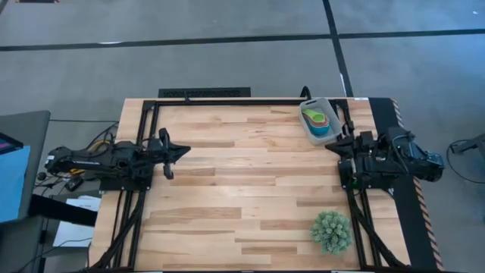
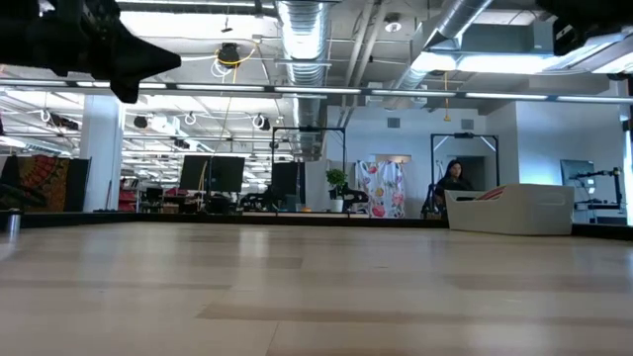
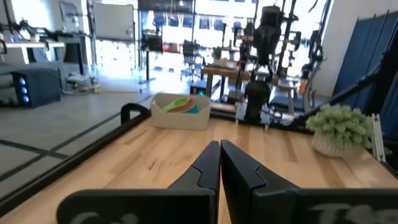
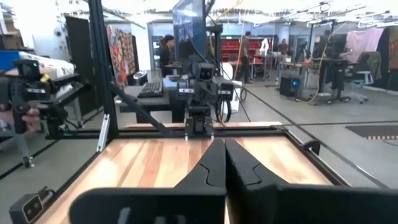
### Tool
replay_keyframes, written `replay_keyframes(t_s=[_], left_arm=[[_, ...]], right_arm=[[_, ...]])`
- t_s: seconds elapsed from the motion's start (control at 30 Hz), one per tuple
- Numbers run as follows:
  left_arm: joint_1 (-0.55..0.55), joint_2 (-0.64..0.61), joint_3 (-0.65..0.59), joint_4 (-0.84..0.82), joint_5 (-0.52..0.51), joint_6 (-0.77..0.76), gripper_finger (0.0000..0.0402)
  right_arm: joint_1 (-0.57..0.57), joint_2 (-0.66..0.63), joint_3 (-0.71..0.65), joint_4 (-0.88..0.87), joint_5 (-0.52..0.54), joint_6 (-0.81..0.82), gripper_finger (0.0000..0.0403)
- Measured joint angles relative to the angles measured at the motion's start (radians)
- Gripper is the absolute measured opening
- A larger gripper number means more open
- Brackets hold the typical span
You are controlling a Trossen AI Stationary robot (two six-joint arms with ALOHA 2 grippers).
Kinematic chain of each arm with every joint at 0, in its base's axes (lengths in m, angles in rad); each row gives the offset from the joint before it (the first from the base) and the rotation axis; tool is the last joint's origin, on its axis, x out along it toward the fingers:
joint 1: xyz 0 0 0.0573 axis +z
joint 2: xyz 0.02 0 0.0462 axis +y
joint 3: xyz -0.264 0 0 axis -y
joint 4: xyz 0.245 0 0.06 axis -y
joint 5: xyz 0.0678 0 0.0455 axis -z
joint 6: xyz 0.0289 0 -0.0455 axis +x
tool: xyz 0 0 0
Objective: Nest measuring cups in basket
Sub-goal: Return to Home Position
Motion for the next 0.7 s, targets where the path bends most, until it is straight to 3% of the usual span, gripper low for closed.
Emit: replay_keyframes(t_s=[0.37, 0.7], left_arm=[[0.000, -0.173, -0.097, 0.001, -0.011, 0.054, 0.0000], [0.000, -0.222, -0.127, -0.052, 0.028, 0.036, 0.0000]], right_arm=[[0.000, 0.001, -0.086, 0.118, 0.000, 0.018, 0.0006], [0.000, 0.001, -0.213, 0.200, -0.002, 0.068, 0.0005]])
